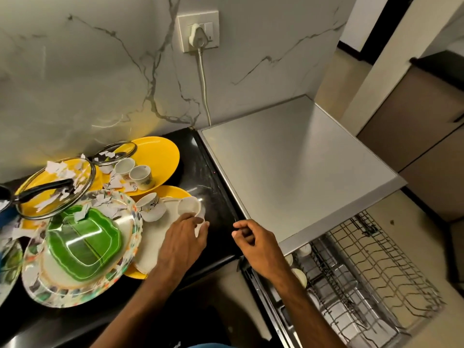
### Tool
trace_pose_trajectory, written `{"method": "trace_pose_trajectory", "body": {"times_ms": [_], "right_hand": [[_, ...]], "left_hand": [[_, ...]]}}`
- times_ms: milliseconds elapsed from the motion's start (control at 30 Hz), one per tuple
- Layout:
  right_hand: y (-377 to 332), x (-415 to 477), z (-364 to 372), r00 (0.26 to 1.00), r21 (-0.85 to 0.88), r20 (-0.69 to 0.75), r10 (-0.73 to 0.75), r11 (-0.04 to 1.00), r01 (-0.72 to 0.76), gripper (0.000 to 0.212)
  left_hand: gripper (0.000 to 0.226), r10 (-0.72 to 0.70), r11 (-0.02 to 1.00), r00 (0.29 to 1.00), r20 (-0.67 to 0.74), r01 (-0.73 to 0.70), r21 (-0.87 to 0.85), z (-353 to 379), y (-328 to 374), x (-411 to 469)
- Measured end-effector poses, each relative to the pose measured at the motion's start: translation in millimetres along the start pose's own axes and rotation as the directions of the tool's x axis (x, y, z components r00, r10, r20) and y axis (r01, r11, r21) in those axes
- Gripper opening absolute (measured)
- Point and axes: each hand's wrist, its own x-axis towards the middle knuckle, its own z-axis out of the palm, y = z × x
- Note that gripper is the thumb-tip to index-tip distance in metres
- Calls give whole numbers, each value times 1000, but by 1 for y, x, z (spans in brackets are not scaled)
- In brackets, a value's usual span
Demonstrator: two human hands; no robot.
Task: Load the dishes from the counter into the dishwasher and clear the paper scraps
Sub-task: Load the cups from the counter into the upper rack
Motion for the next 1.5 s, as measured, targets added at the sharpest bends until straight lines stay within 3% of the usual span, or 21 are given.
{"method": "trace_pose_trajectory", "body": {"times_ms": [133,300,467,567,733,933,1033,1133,1300,1400,1500], "right_hand": [[-2,-3,-7,989,204,-34,145,970,-135,29],[-1,-15,-32,933,452,-23,358,836,-310,39],[13,-36,-72,910,663,-33,414,690,-290,47],[31,-50,-94,882,784,8,471,544,-298,46],[60,-68,-127,884,846,20,467,463,-264,44],[98,-86,-162,889,854,-28,457,473,-216,28],[123,-94,-174,885,880,2,466,420,-223,27],[154,-99,-182,874,888,12,485,396,-232,46],[176,-110,-193,871,740,-101,481,622,-257,62],[184,-113,-200,897,510,-127,422,804,-306,63],[203,-108,-203,914,407,-115,390,858,-315,65]], "left_hand": [[17,195,977,981,9,-193,-94,2,48,-8],[27,394,897,917,60,-370,-240,22,93,-19],[31,535,814,831,155,-457,-358,39,129,-34],[35,551,788,814,183,-436,-435,50,145,-37],[19,514,797,802,302,-317,-514,82,174,-38],[28,342,860,823,453,-79,-505,126,209,-49],[34,194,789,833,518,180,-587,148,223,-55],[38,89,618,794,601,429,-658,173,228,-58],[32,11,435,722,691,619,-654,201,233,-63],[31,-32,401,677,735,682,-612,212,236,-66],[24,-54,412,632,773,719,-560,220,231,-69]]}}
